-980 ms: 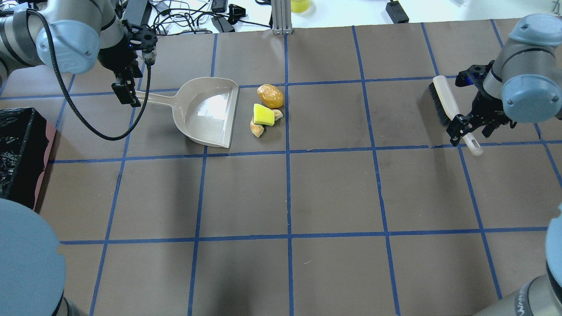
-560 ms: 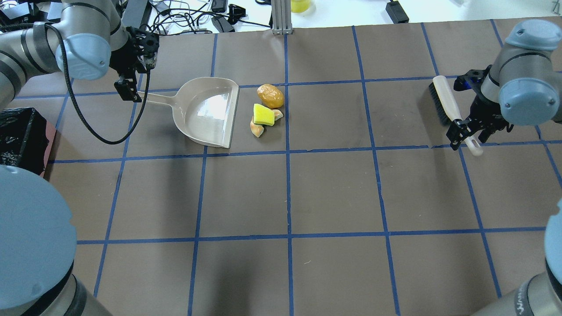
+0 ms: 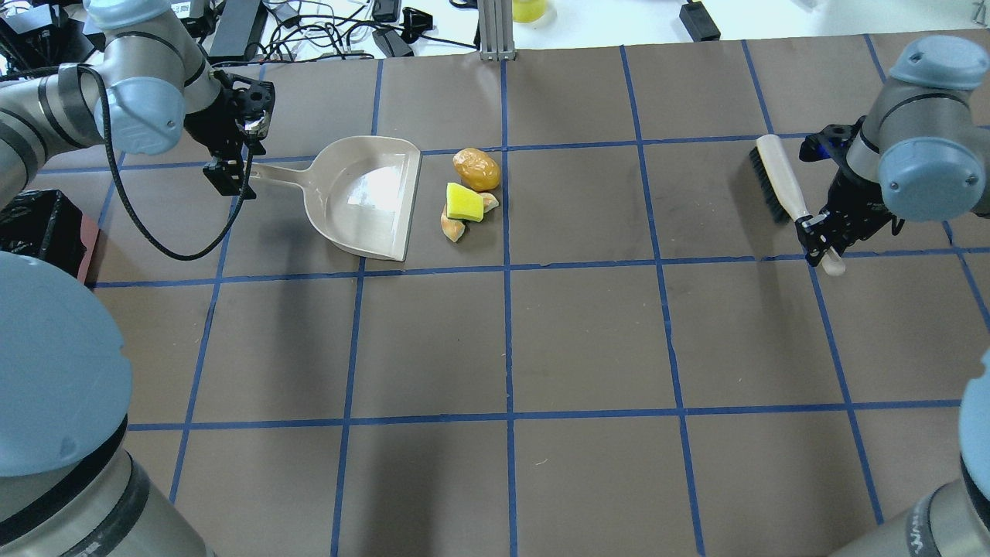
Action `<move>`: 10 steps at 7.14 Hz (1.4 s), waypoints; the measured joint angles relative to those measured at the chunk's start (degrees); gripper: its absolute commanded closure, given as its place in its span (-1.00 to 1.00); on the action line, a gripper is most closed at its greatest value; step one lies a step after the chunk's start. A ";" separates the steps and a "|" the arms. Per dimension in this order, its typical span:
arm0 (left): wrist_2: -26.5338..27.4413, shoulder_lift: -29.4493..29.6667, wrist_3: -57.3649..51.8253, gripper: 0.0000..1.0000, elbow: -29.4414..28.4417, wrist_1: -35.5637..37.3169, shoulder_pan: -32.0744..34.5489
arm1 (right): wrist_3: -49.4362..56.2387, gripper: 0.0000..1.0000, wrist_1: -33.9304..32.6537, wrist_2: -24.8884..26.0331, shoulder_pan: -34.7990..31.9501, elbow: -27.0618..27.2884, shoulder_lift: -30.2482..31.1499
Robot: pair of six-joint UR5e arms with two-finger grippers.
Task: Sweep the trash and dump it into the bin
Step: 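Grasp the dustpan handle with the left gripper while the right gripper grasps the brush, then carry the brush with the right gripper over to the debris pile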
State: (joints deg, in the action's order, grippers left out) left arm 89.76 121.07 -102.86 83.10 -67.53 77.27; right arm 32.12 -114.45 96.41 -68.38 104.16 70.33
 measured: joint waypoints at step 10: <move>-0.02 2.08 -1.59 0.47 -0.12 0.44 0.35 | -23.11 1.00 5.51 -6.62 -8.02 -2.90 2.98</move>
State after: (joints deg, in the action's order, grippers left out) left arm 89.73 123.14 -104.45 82.98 -67.09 77.63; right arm 9.01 -108.94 89.79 -76.40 101.26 73.31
